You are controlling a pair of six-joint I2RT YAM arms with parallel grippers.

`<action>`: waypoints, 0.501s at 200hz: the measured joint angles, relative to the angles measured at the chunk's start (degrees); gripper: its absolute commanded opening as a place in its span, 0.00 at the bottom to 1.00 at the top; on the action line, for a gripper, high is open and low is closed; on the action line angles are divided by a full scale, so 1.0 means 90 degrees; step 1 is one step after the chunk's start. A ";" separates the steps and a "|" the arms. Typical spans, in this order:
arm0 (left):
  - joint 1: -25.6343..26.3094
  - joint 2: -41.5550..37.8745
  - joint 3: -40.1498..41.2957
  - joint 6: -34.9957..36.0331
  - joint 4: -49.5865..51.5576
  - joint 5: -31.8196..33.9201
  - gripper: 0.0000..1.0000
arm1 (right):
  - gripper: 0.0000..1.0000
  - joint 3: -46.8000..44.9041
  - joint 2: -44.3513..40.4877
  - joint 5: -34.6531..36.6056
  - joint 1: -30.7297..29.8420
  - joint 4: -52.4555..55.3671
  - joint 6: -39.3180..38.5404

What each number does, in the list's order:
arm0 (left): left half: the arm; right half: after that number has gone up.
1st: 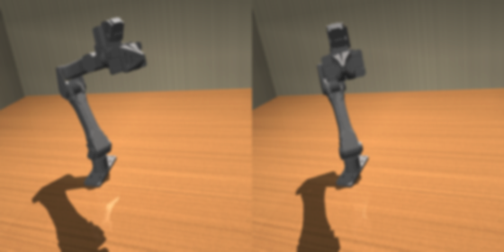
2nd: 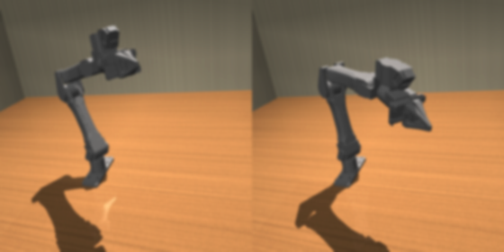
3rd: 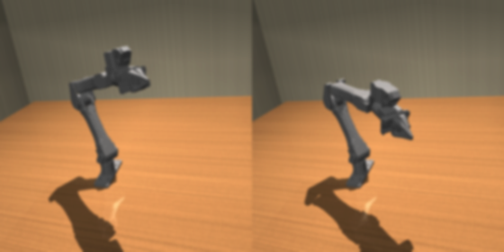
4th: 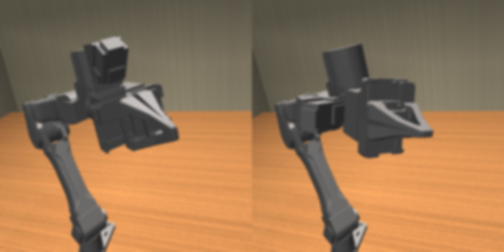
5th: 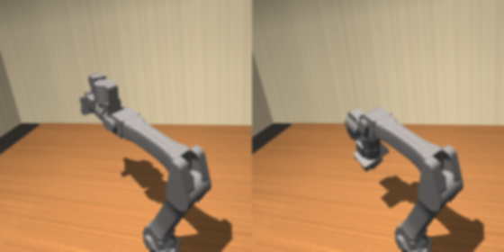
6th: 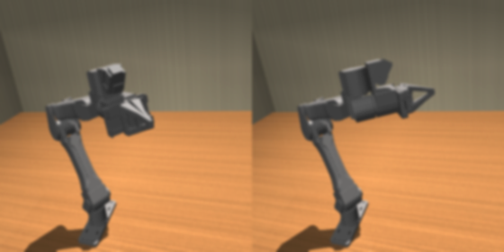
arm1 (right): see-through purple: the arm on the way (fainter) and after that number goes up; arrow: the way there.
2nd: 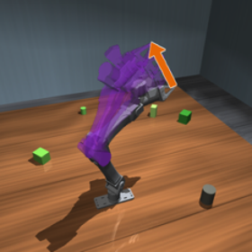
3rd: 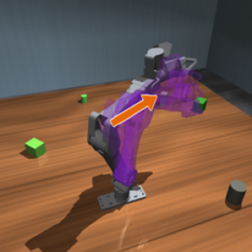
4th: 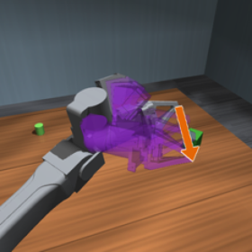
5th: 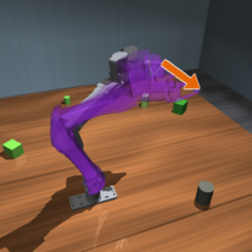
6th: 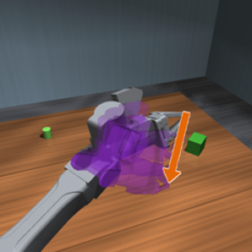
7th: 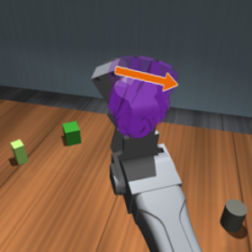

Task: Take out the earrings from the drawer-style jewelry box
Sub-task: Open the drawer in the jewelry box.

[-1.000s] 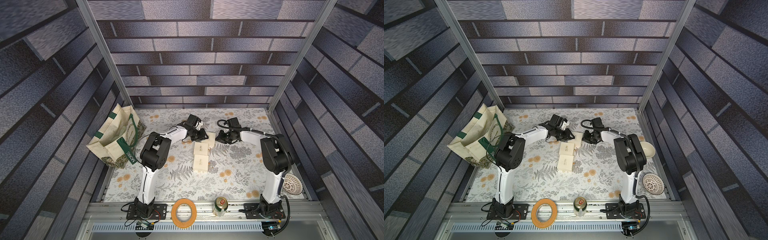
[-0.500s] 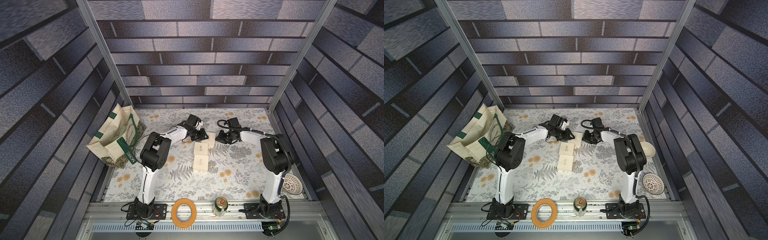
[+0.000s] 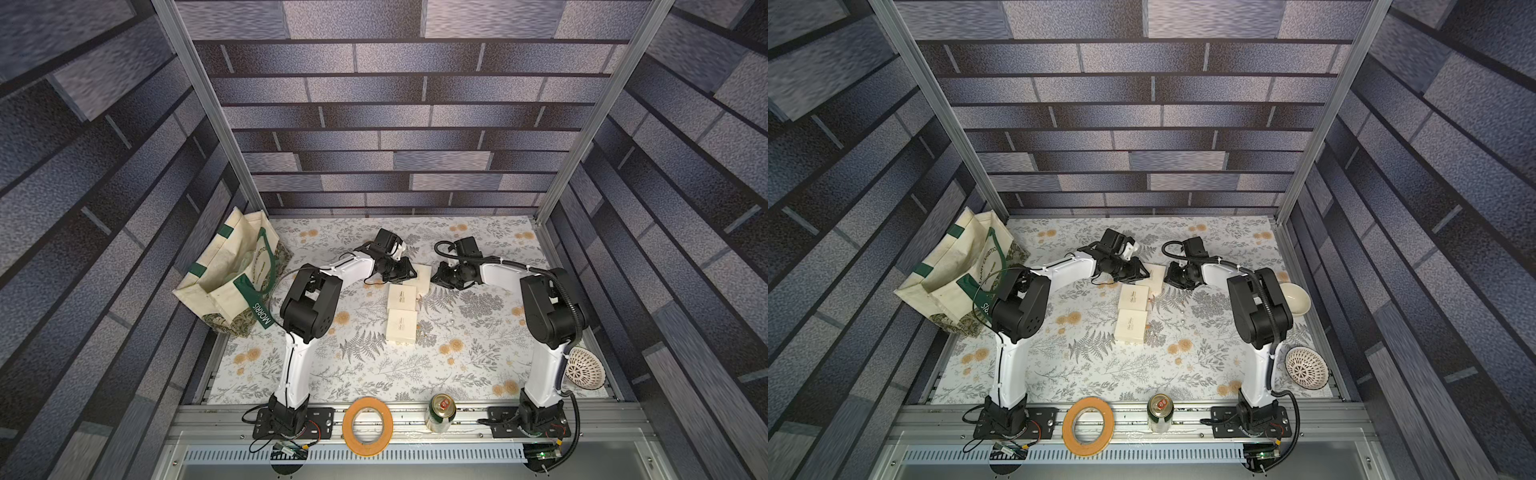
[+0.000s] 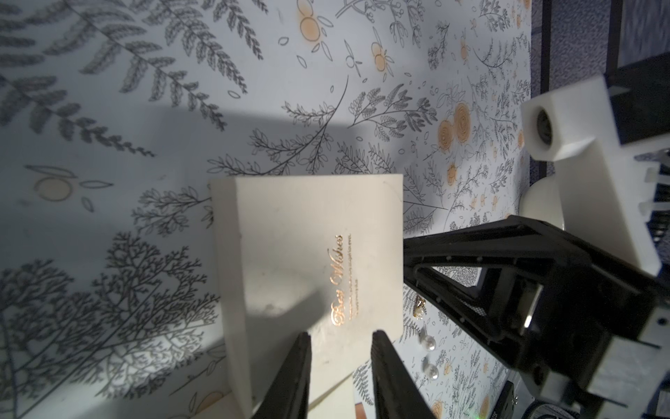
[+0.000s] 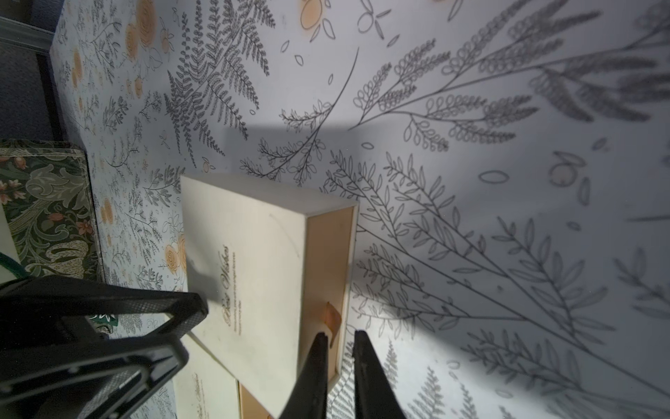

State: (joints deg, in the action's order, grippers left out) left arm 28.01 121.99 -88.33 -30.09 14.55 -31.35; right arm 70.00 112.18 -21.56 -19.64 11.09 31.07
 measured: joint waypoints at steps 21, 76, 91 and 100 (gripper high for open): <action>0.0000 0.0000 0.0000 0.0000 0.0000 0.0002 0.31 | 0.17 -0.0029 0.0000 -0.0022 0.0000 -0.0102 0.0002; 0.0000 0.0000 0.0000 0.0000 0.0000 0.0002 0.32 | 0.17 -0.0051 0.0000 -0.0068 0.0005 -0.0219 0.0049; 0.0000 0.0000 0.0000 0.0000 0.0000 0.0002 0.32 | 0.17 -0.0061 0.0000 -0.0068 0.0005 -0.0243 0.0075; 0.0000 0.0000 0.0000 0.0000 0.0000 0.0002 0.32 | 0.17 -0.0073 0.0000 -0.0070 0.0005 -0.0262 0.0080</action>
State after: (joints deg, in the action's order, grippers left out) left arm 28.01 121.99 -88.33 -30.09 14.55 -31.33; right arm 69.34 112.18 -22.20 -19.59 8.73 31.79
